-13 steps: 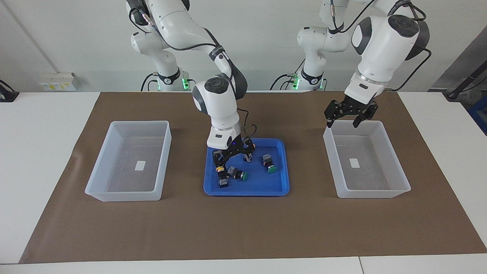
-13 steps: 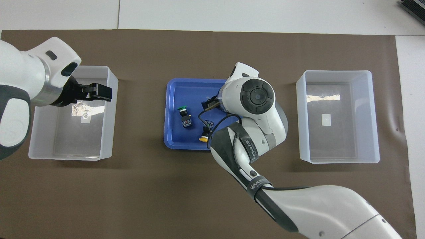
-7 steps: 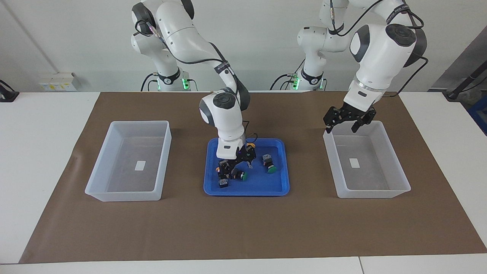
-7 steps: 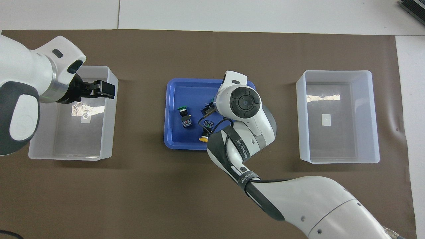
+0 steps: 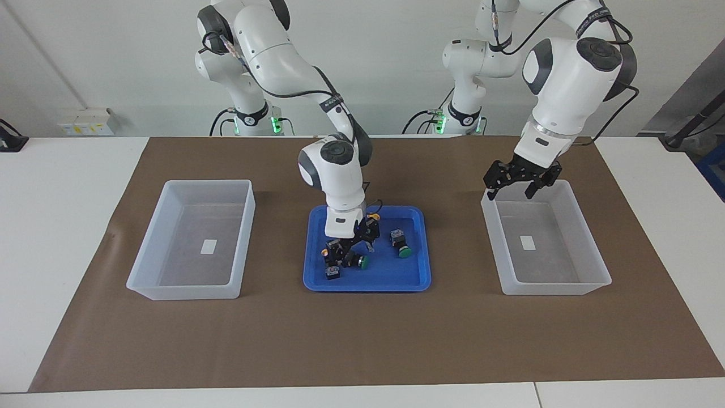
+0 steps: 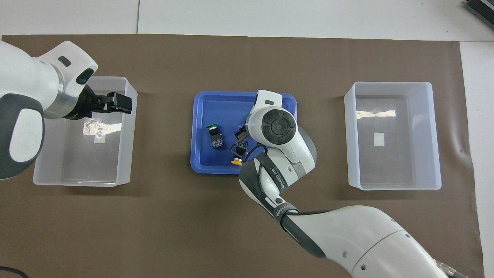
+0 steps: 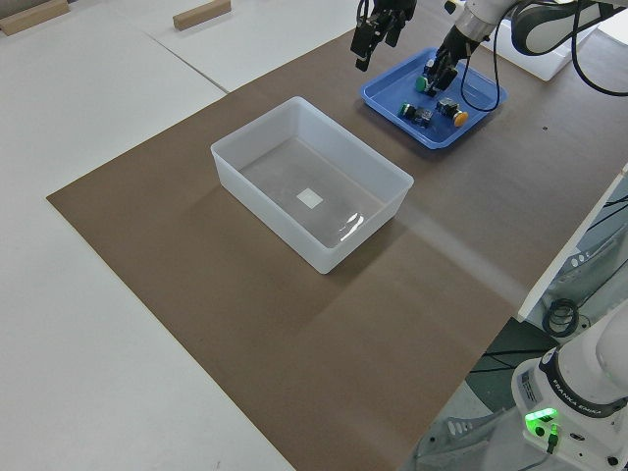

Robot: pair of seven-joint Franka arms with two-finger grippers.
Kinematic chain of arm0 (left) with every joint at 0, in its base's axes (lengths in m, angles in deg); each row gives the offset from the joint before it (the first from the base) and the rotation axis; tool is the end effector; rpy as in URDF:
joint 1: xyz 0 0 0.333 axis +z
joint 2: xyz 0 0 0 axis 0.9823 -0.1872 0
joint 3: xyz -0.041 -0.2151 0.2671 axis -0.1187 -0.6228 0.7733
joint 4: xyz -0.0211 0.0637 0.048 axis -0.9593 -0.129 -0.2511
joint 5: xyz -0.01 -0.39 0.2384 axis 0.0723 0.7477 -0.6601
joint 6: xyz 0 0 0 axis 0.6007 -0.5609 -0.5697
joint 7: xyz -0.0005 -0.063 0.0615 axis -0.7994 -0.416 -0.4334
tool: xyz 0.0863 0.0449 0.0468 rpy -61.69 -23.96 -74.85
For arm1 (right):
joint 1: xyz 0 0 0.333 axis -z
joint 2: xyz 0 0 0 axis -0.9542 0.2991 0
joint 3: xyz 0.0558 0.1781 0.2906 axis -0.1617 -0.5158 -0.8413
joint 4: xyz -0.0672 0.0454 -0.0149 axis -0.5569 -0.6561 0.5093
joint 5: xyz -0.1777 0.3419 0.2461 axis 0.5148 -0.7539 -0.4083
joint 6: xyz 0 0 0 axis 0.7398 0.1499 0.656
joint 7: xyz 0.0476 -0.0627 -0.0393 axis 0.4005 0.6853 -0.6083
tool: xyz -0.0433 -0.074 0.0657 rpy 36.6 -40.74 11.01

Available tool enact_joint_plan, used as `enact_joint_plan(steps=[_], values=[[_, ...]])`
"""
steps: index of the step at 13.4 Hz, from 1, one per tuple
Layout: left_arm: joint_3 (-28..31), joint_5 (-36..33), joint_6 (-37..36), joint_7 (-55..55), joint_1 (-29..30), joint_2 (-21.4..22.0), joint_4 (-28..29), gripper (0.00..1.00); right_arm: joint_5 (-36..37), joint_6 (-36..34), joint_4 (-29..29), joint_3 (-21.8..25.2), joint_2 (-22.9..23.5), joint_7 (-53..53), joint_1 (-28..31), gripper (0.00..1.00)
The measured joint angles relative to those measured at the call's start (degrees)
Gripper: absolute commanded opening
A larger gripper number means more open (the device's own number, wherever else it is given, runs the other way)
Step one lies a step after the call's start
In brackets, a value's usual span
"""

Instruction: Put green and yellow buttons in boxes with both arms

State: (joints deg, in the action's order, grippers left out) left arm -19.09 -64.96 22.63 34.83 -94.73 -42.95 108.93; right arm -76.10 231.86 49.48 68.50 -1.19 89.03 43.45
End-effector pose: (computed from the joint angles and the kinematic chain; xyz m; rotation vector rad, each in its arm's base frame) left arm 0.6448 -0.1349 0.5567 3.0613 0.0145 0.1237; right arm 0.6512 0.3899 0.2731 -2.9454 -0.8699 -0.3981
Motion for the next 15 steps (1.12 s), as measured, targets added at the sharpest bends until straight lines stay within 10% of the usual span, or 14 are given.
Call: enact_joint_plan(steps=[3, 9, 15], values=[[0.0, 0.0, 0.0, 0.0, 0.0, 0.0, 0.0, 1.00, 0.0, 0.2, 0.2, 0.0, 0.0, 0.1, 0.0, 0.00], [0.0, 0.0, 0.1, 0.0, 0.0, -0.1, 0.0, 1.00, -0.1, -4.4, -2.1, 0.1, -1.2, -0.6, 0.4, 0.00], [-0.4, 0.1, 0.3, 0.0, -1.7, -0.1, 0.9, 1.00, -1.5, -26.0, -3.3, 0.4, -16.9, 0.0, 8.0, 0.00]])
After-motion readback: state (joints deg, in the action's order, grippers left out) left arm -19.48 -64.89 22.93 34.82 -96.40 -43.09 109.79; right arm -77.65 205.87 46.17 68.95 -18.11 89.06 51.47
